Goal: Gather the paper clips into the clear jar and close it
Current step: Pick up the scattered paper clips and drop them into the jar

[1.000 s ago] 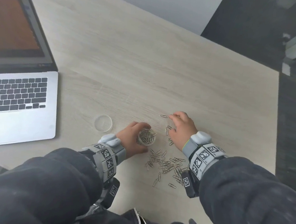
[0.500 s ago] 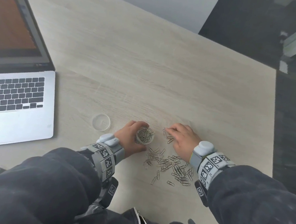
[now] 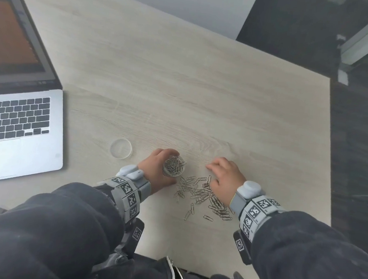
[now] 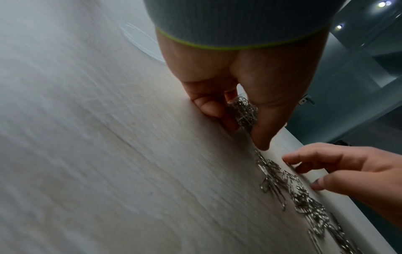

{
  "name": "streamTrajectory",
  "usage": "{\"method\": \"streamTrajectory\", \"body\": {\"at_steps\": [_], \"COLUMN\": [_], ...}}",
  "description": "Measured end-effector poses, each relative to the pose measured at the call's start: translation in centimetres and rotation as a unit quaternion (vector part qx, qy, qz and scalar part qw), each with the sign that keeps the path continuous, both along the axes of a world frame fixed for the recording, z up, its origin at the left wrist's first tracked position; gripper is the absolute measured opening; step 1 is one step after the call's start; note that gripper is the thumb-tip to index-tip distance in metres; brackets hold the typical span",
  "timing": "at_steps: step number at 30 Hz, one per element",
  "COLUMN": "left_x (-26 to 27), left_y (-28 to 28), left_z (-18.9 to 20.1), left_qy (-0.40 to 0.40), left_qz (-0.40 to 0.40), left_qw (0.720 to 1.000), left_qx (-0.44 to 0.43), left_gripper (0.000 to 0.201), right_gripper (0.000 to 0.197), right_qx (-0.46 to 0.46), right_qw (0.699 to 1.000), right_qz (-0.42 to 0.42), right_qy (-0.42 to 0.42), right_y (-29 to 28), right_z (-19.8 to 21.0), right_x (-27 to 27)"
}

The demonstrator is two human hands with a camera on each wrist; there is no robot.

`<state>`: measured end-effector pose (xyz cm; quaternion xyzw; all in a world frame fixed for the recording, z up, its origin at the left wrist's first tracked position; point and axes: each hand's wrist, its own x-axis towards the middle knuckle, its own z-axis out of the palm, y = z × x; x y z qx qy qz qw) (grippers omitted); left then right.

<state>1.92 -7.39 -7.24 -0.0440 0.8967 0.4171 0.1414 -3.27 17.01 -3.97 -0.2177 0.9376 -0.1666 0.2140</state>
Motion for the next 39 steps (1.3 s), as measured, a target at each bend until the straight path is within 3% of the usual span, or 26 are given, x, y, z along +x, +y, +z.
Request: {"method": "streamTrajectory", "body": {"at_steps": [5, 12, 23, 29, 35, 39], "left_x": [0.1, 0.6, 1.5, 1.3, 1.1, 0.9], "left_y": [0.0, -1.1, -1.8, -1.8, -1.3, -1.1], "left_z": [-0.1, 0.0, 0.2, 0.2, 0.4, 0.3], "left_qy": [-0.001, 0.008, 0.009, -0.002, -0.012, -0.014], "left_qz": [0.003, 0.069, 0.096, 0.106, 0.11, 0.11], "left_qw": [1.0, 0.997, 0.994, 0.993, 0.993, 0.993], "left_qx": [0.004, 0.036, 0.06, 0.047, 0.046, 0.04], "left_gripper": [0.073, 0.075, 0.076, 0.075, 0.072, 0.07], "right_gripper": [0.052, 0.045, 0.033, 0.009, 0.006, 0.009], "right_qx": [-0.006, -0.046, 0.077, 0.039, 0.036, 0.0], "right_qw": [0.996, 0.997, 0.977, 0.976, 0.98, 0.985], "right_qz": [0.076, 0.066, 0.2, 0.215, 0.196, 0.173], "right_qy": [-0.043, -0.004, 0.008, 0.019, 0.007, 0.013], "right_y": [0.8, -1.2, -7.5, -4.8, 0.2, 0.1], "right_z": [-0.1, 0.5, 0.4, -0.5, 0.1, 0.8], "right_x": [2.5, 2.0, 2.5, 3.0, 2.7, 3.3]}}
